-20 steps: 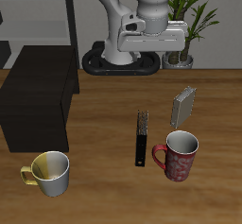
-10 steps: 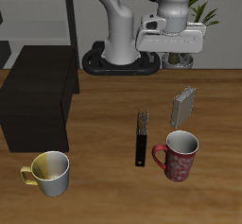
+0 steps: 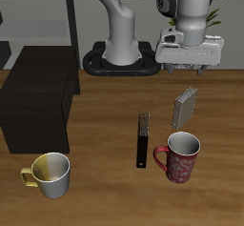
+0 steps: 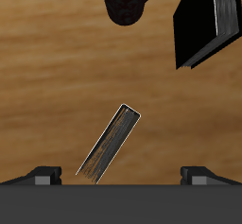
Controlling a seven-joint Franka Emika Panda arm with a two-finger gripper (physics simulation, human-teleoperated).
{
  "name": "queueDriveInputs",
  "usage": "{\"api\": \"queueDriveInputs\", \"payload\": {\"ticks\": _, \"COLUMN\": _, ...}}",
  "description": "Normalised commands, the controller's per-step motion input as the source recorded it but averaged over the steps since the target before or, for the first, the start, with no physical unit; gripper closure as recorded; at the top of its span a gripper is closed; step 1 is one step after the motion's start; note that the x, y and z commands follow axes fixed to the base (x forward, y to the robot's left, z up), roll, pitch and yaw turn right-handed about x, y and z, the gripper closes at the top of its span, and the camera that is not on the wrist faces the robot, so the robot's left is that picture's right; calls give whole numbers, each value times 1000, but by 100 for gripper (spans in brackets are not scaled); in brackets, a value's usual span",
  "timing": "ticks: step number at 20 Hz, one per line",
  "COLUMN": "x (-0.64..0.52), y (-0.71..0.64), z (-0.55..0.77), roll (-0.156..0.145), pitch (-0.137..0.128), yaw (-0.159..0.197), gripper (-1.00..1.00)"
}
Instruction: Yellow book upright top shelf and black book top region shelf and red mug top shelf
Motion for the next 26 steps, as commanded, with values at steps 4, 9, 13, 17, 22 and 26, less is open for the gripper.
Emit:
{"api": "queueDriveInputs", "payload": {"ticks": 4, "x": 51, "y": 224, "z": -202, "roll": 29, "pitch": -28, "yaw": -49, "gripper": -100}}
{"api": "queueDriveInputs", "payload": {"ticks": 9, "x": 118, "y": 72, "z": -187, "roll": 9, "pitch": 13, "yaw": -36, "gripper": -100}}
{"api": "queueDriveInputs", "payload": {"ticks": 13, "x": 145, "y": -9, "z": -199, "roll": -7, "pitch": 31, "yaw": -37, "gripper": -100}}
{"api": "queueDriveInputs", "payload": {"ticks": 17, "x": 100, "y": -18, "z": -196, "roll": 6, "pitch": 34, "yaw": -22, "gripper": -100}}
{"api": "queueDriveInputs", "payload": {"ticks": 22, "x": 51, "y": -56, "z": -271, "roll": -10, "pitch": 28, "yaw": -7, "gripper": -100}}
{"api": "queueDriveInputs", "payload": {"ticks": 26, "x": 42, "y": -82, "z": -148, "roll": -8, "pitch": 23, "yaw": -4, "gripper": -100}}
